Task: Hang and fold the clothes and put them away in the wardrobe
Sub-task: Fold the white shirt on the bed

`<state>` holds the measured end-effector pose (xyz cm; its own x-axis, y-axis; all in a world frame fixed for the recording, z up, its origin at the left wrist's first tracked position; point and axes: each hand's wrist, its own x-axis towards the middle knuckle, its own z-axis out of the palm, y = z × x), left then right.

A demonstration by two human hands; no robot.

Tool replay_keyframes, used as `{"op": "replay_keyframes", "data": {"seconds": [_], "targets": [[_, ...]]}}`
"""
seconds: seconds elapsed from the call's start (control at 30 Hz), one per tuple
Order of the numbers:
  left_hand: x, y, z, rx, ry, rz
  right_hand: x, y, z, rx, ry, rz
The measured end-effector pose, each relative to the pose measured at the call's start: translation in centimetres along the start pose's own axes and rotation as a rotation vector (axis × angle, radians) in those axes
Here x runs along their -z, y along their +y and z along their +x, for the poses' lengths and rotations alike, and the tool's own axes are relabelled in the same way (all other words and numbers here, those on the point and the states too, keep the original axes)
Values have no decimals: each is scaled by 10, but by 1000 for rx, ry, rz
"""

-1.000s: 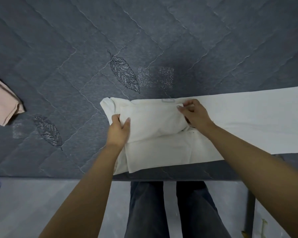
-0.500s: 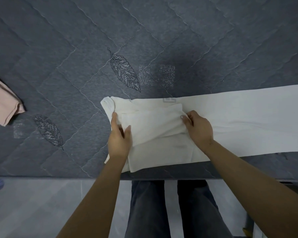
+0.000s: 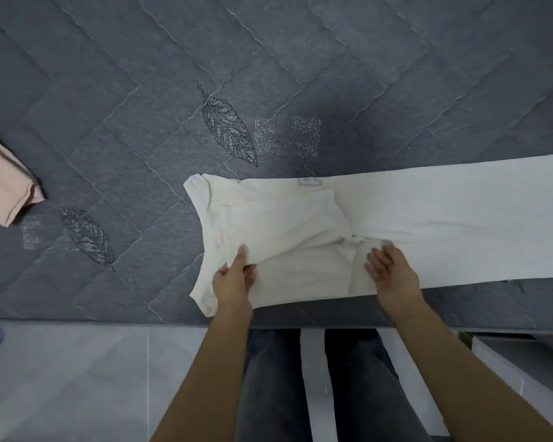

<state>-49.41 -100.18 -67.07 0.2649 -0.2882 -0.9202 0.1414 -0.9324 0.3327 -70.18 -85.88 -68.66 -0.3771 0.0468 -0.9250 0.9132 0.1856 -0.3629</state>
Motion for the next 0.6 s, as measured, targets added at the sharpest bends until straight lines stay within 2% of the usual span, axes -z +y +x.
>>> {"op": "replay_keyframes", "data": {"seconds": [0.1, 0.2, 0.33, 0.43, 0.47, 0.53, 0.57, 0.6], "targets": [[-12, 0, 4, -80, 74, -68, -1, -19, 9, -12, -83, 155], [-9, -2, 8, -216, 142, 6, -1, -35, 20, -7, -42, 216], [9, -6, 2, -285, 165, 154, 11, -43, 28, 31, 71, 83], [9, -11, -8, -326, 178, 392, 19, -43, 27, 13, -18, 49], [6, -13, -12, -397, 246, 530, 23, -43, 26, 0, -67, 49], [-3, -17, -22, -686, 344, 796, 28, -43, 25, -11, -132, 55], [-10, -20, -27, -868, 296, 874, 30, -43, 25, -8, -139, 71], [-19, -24, -30, -1025, 173, 918, 31, -44, 25, -2, -134, 98]]}}
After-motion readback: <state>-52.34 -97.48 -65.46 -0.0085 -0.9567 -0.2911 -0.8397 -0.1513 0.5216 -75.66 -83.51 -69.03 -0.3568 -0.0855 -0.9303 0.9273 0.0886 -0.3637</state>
